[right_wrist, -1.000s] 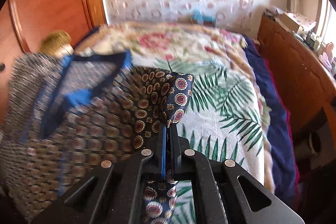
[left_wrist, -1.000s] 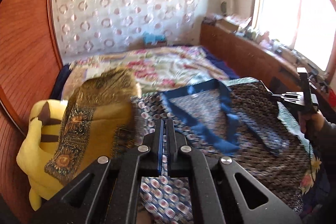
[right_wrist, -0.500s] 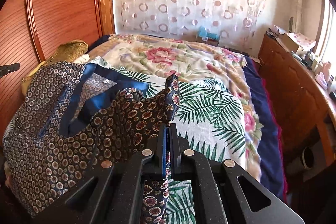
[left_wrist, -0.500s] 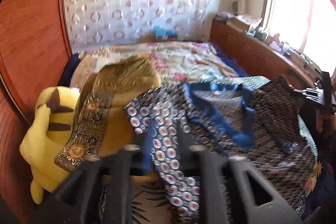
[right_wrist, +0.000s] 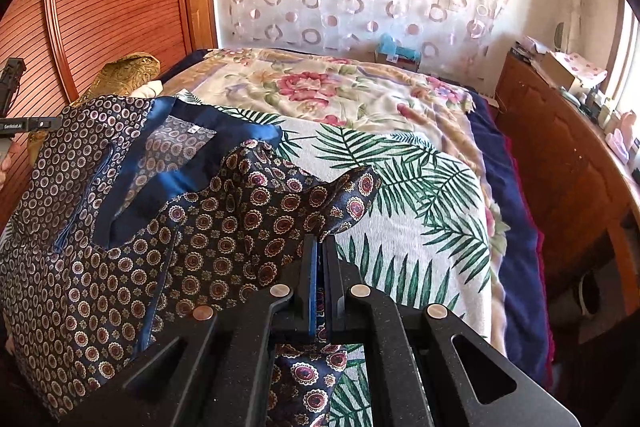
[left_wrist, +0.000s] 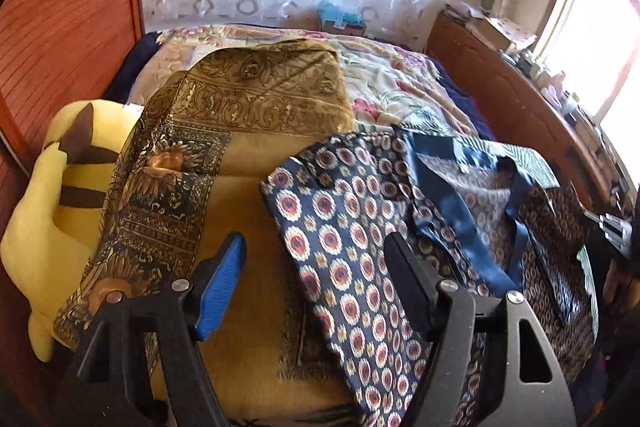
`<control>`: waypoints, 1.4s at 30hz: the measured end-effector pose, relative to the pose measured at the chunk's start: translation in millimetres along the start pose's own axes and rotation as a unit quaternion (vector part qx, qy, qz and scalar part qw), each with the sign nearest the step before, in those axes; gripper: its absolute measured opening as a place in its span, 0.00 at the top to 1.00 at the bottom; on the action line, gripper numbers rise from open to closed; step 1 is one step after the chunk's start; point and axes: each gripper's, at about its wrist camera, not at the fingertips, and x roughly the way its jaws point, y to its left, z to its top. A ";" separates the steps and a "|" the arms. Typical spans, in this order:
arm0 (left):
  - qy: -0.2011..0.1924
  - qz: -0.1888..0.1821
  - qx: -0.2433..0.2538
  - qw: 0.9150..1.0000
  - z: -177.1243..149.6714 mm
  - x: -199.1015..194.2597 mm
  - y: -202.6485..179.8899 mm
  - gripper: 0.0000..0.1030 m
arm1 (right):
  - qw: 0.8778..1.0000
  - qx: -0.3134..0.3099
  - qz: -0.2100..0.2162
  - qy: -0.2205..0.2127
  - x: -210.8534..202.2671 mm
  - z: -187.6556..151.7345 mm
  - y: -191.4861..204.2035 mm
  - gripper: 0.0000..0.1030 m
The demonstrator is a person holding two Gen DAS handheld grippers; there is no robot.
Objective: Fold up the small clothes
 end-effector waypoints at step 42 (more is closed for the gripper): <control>-0.145 -0.034 0.094 0.984 -212.1 -218.7 -33.0 0.97 | 0.996 0.070 0.054 -0.022 -214.3 -225.3 -5.1 0.98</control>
